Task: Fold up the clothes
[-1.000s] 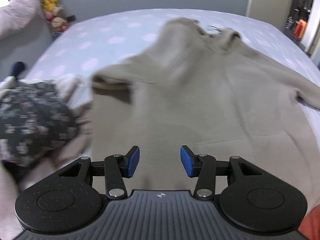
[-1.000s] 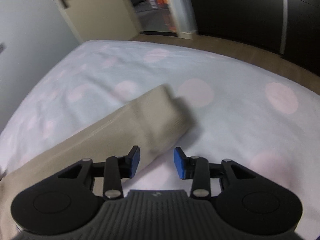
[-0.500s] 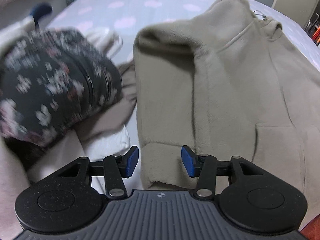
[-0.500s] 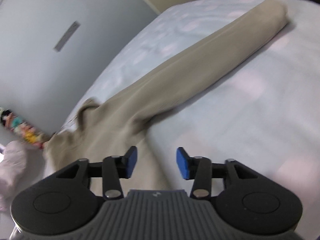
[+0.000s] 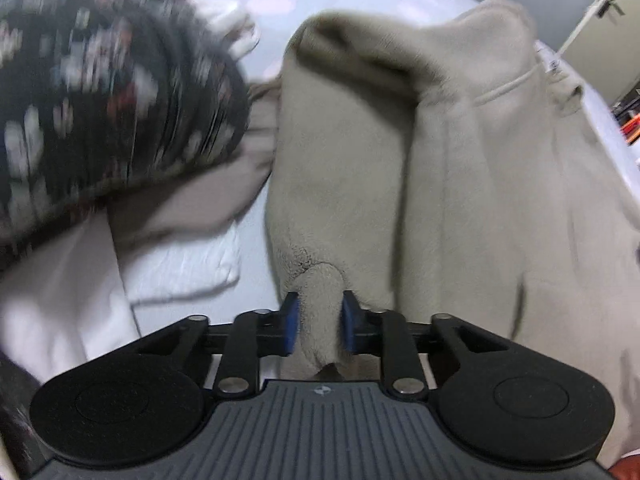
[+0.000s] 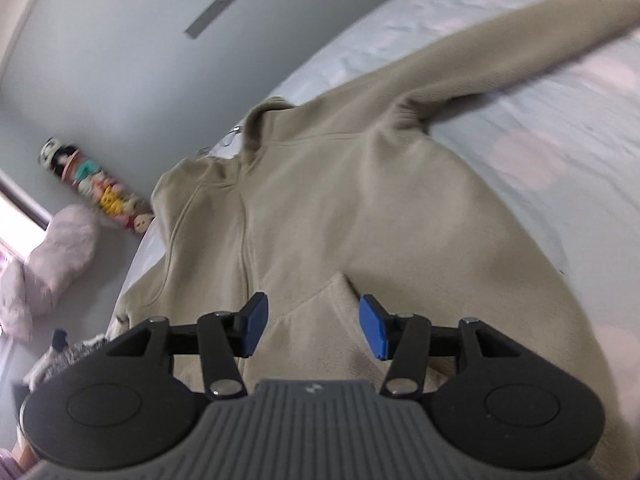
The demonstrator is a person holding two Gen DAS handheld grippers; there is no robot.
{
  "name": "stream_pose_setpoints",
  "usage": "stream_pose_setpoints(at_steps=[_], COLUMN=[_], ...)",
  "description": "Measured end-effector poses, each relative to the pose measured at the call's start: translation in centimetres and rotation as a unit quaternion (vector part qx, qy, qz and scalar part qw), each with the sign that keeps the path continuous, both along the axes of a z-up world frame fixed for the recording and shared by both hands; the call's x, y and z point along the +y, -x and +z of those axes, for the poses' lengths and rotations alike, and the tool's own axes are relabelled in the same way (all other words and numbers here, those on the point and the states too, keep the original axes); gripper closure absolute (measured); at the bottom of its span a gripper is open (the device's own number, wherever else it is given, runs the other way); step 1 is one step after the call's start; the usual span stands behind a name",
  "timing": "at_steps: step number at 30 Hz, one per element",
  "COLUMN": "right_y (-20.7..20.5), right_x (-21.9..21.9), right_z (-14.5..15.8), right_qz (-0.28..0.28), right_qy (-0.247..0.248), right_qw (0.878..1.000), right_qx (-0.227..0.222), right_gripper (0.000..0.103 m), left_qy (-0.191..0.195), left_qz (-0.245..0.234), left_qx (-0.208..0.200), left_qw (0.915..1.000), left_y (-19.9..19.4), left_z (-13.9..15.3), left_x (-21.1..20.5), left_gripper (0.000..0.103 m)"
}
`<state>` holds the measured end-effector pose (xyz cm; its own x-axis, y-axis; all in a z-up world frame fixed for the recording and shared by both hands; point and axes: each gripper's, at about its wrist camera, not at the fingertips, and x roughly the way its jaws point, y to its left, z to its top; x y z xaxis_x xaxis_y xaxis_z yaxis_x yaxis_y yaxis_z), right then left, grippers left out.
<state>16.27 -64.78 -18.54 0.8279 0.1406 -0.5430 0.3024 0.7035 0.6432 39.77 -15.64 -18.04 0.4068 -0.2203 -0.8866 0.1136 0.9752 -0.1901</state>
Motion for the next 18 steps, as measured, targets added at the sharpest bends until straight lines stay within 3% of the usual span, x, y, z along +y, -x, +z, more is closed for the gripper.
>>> stream_pose_setpoints(at_steps=[4, 9, 14, 18], right_y=[-0.6, -0.8, -0.5, -0.6], right_x=[0.8, 0.9, 0.4, 0.5], right_z=[-0.9, -1.3, -1.5, -1.6], right_qz=[0.010, 0.013, 0.009, 0.014], right_qy=[0.010, 0.009, -0.002, -0.007], right_qw=[1.000, 1.000, 1.000, 1.000], right_qx=[0.004, -0.004, -0.008, -0.008], right_gripper=[0.049, 0.049, 0.049, 0.049], left_qy=[-0.048, -0.163, -0.281, -0.380], left_qz=[-0.049, -0.099, -0.109, -0.098], left_qx=[-0.059, -0.125, -0.191, -0.248], left_qw=[0.9959, 0.9736, 0.9342, 0.8859], left_y=[-2.1, -6.2, -7.9, -7.9], left_z=[6.0, 13.9, 20.8, 24.3], left_x=[-2.3, -5.7, -6.9, -6.5], left_gripper=[0.087, 0.088, 0.088, 0.088])
